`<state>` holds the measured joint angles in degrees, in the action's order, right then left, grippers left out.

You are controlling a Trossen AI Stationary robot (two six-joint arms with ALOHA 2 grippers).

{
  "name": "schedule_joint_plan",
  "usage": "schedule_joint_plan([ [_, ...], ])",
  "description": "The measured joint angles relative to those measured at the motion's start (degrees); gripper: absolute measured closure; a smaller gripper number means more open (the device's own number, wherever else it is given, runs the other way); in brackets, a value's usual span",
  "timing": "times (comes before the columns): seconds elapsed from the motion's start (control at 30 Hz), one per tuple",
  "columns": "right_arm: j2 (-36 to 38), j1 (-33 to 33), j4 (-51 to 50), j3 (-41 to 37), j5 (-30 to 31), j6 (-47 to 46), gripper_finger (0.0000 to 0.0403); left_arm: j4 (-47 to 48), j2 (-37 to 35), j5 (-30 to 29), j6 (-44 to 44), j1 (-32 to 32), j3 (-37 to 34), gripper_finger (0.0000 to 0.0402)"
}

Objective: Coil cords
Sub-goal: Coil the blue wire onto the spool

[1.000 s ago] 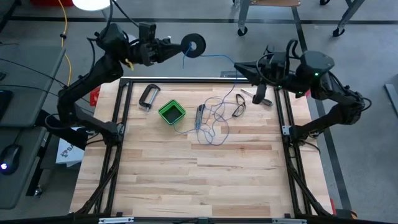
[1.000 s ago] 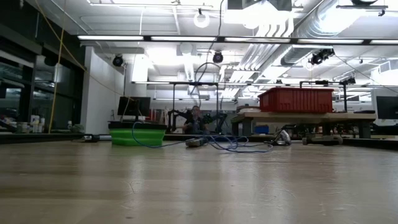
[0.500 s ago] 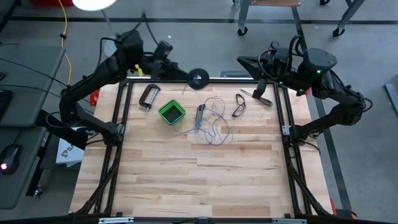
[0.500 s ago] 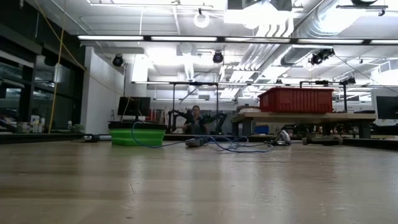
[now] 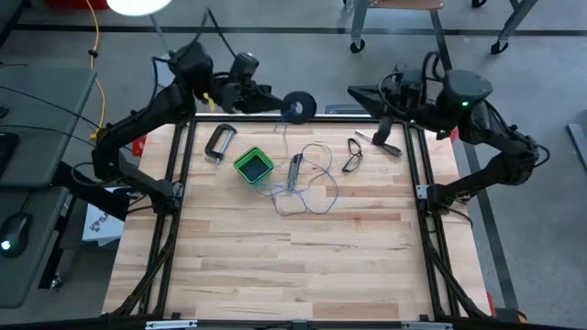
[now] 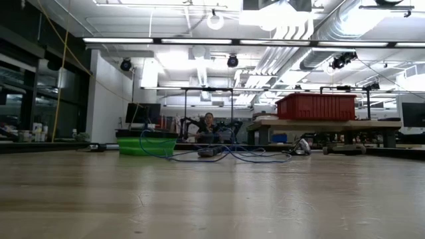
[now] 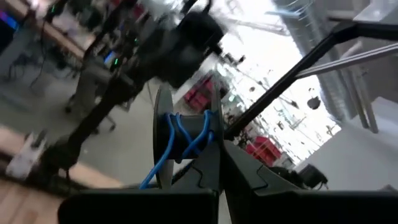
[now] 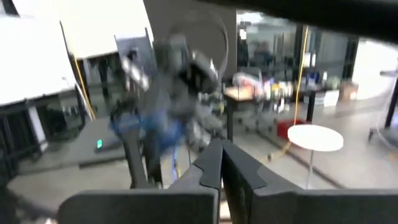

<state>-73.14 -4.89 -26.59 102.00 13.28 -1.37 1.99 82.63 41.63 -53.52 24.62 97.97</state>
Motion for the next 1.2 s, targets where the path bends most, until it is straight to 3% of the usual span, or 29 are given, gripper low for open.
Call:
schedule_joint_plan([
  [0.2,-4.8,0.0,-2.0,0.0,0.0,-0.1,0.0320,-11.6,-0.2,-0.7,-4.5,1.3,0.0,0.0401],
  [0.33,-10.1,0.0,1.7,0.0,0.2,2.5,0.0263,-14.5,-0.1,-4.6,-4.9,0.9,0.0,0.0401],
  [0.47,-15.4,0.0,10.0,0.0,1.3,5.3,0.0232,-17.2,-0.2,-6.5,-4.9,0.0,0.0,0.0401],
  [0.77,-20.4,0.0,22.7,0.0,-2.8,1.3,0.0224,-18.7,-0.2,-7.7,-3.8,-0.4,0.0,0.0401],
  [1.03,-20.8,-0.1,24.4,0.0,-2.9,0.9,0.0228,-18.7,-0.2,-7.9,-3.2,-1.1,0.0,0.0401],
  [1.2,-21.0,-0.4,24.8,0.0,-2.8,0.7,0.0259,-19.1,-0.2,-8.5,-2.7,-1.1,0.0,0.0401],
])
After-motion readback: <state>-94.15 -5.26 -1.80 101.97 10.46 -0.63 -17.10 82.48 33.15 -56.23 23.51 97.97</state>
